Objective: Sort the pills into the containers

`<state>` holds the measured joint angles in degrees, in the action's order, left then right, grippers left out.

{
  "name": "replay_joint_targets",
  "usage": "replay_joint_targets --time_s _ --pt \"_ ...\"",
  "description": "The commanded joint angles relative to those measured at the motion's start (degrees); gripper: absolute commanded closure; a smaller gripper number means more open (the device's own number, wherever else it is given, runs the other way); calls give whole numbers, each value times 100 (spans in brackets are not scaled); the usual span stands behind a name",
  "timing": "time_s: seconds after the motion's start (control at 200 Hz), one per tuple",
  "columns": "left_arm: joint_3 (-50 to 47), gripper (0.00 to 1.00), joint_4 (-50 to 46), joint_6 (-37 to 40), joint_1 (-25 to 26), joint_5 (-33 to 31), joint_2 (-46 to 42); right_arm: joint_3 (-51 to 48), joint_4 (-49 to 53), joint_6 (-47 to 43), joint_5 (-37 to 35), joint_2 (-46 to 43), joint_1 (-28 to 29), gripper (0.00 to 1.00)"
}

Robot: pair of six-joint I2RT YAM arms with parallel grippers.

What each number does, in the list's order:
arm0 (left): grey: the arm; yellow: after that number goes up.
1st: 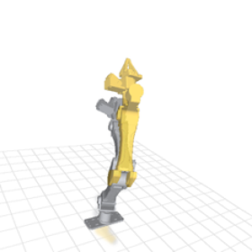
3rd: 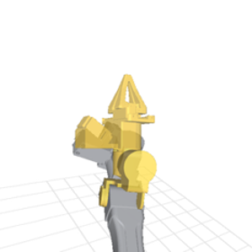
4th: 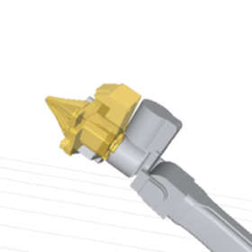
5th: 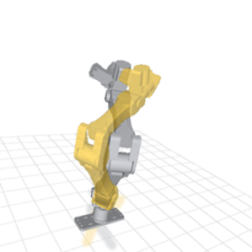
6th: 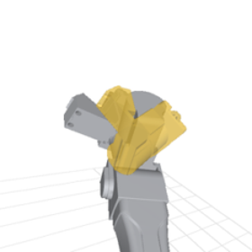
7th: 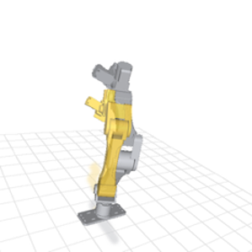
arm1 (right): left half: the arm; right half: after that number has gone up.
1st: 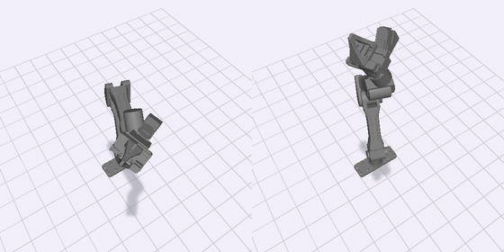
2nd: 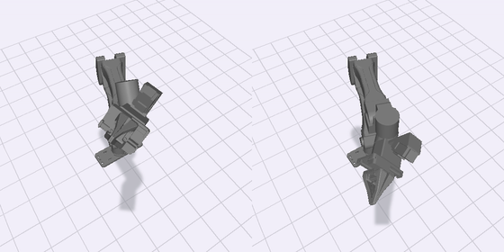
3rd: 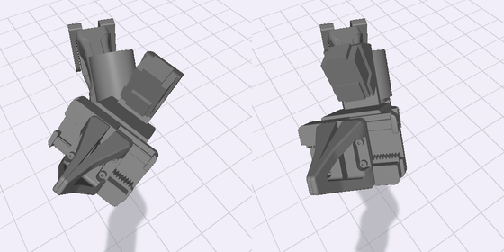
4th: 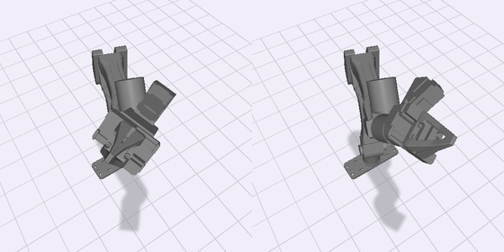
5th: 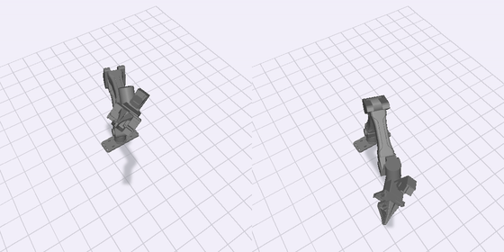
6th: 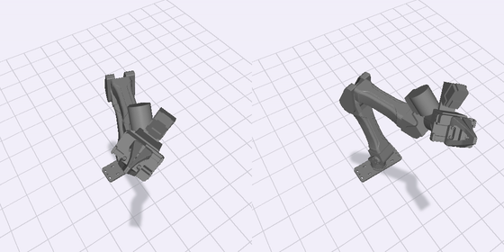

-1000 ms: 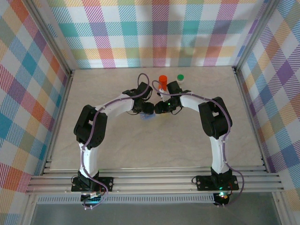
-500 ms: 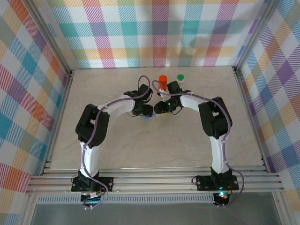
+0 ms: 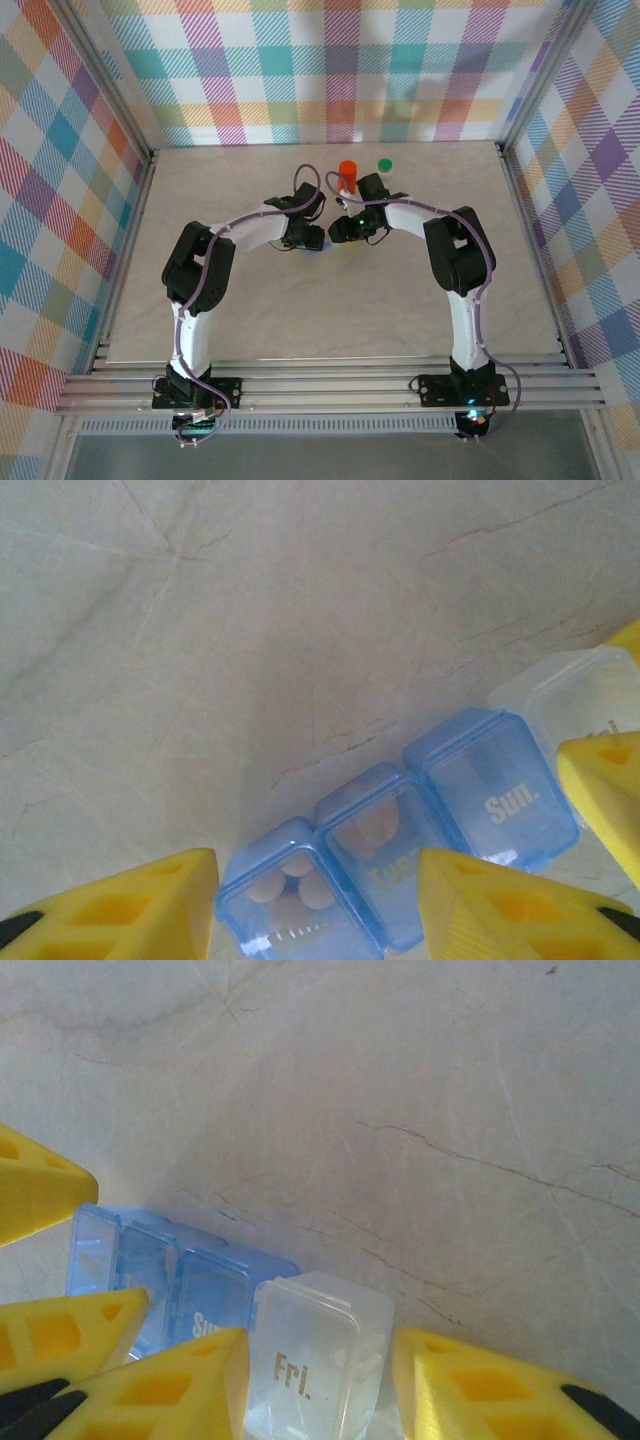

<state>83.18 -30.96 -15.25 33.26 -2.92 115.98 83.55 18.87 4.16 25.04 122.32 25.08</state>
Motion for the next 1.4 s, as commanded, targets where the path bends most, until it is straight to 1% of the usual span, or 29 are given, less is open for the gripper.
replay_joint_targets --time_s 0.0,0.12,0.255,0.36,0.45,0.535,0.585,0.65,0.67,0.705,0.75,0.795,0.865,0.955,0.98,1.015,1.02,1.025,1.03,1.04,1.08,1.115,1.15,1.195,1.25,1.305,1.325,1.34,1.395 --pt "-500 46 -456 -28 2 -40 264 -250 181 -6 -119 152 -54 58" --pt "-491 46 -266 -122 -146 281 193 -402 -6 344 57 -1 -147 58" --pt "-63 45 -191 -150 -223 517 97 -671 -391 908 222 -377 -206 58" --pt "336 42 -180 -235 -232 523 26 -815 -634 1259 239 -706 -240 57" --pt "551 41 -104 -313 -241 498 -113 -953 -746 1481 90 -1030 -288 56" --pt "485 39 61 -344 -249 307 -420 -1191 -905 1648 -79 -1421 -352 56" --pt "306 38 246 -346 -252 168 -682 -1406 -1029 1709 -268 -1716 -396 52" --pt "-52 36 528 -309 -271 -122 -1096 -1704 -1087 1644 -623 -2172 -434 51" --pt "-189 32 633 -292 -275 -243 -1249 -1799 -1095 1585 -768 -2322 -438 51" --pt "-482 28 835 -250 -284 -477 -1533 -1978 -1110 1451 -1065 -2593 -443 49" --pt "-889 27 1126 -161 -285 -831 -1936 -2251 -1199 1291 -1466 -2940 -446 46" --pt "-1350 26 1442 -96 -285 -1304 -2364 -2533 -1305 1139 -1848 -3284 -456 42" --pt "-2181 25 2310 14 -285 -1970 -3110 -2956 -1475 931 -2402 -3796 -482 38" --pt "-3383 19 3480 63 -285 -3073 -4079 -3502 -1798 706 -3094 -4438 -496 31" --pt "-3715 17 3815 131 -286 -3393 -4332 -3638 -1874 638 -3298 -4603 -503 27" --pt "-4134 14 4305 210 -293 -3793 -4619 -3815 -1999 545 -3621 -4828 -511 19" --pt "-4187 14 4368 226 -298 -3856 -4655 -3840 -2018 522 -3673 -4856 -507 17" --pt "-4240 14 4431 247 -304 -3909 -4672 -3856 -2027 510 -3717 -4884 -506 9" --pt "-4292 14 4493 270 -308 -3953 -4716 -3882 -2041 495 -3756 -4910 -505 4" --pt "-4391 13 4621 332 -321 -4021 -4776 -3923 -2077 468 -3858 -4944 -509 0" --pt "-4708 12 5047 657 -379 -4174 -4936 -4090 -2224 350 -4262 -5154 -528 1" --pt "-4905 11 5304 782 -461 -4339 -4957 -4227 -2410 237 -4610 -5289 -556 1" --pt "-4990 11 5307 863 -587 -4390 -4904 -4399 -2604 155 -4946 -5405 -585 1" --pt "-4927 9 5017 842 -768 -4447 -4725 -4588 -2822 129 -5331 -5516 -662 1" --pt "-4832 7 4642 732 -974 -4535 -4409 -4847 -3233 -213 -5409 -5549 -809 1" --pt "-4844 6 4579 678 -1126 -4577 -4133 -5142 -3769 -462 -5400 -5478 -956 1" --pt "-4768 6 4363 589 -1147 -4640 -4121 -5216 -3895 -477 -5373 -5432 -1011 1" --pt "-4722 6 4251 564 -1158 -4570 -4129 -5253 -3954 -467 -5330 -5389 -1063 1" --pt "-4799 5 4438 780 -1188 -4435 -4130 -5328 -3936 -293 -5097 -5219 -1213 1"
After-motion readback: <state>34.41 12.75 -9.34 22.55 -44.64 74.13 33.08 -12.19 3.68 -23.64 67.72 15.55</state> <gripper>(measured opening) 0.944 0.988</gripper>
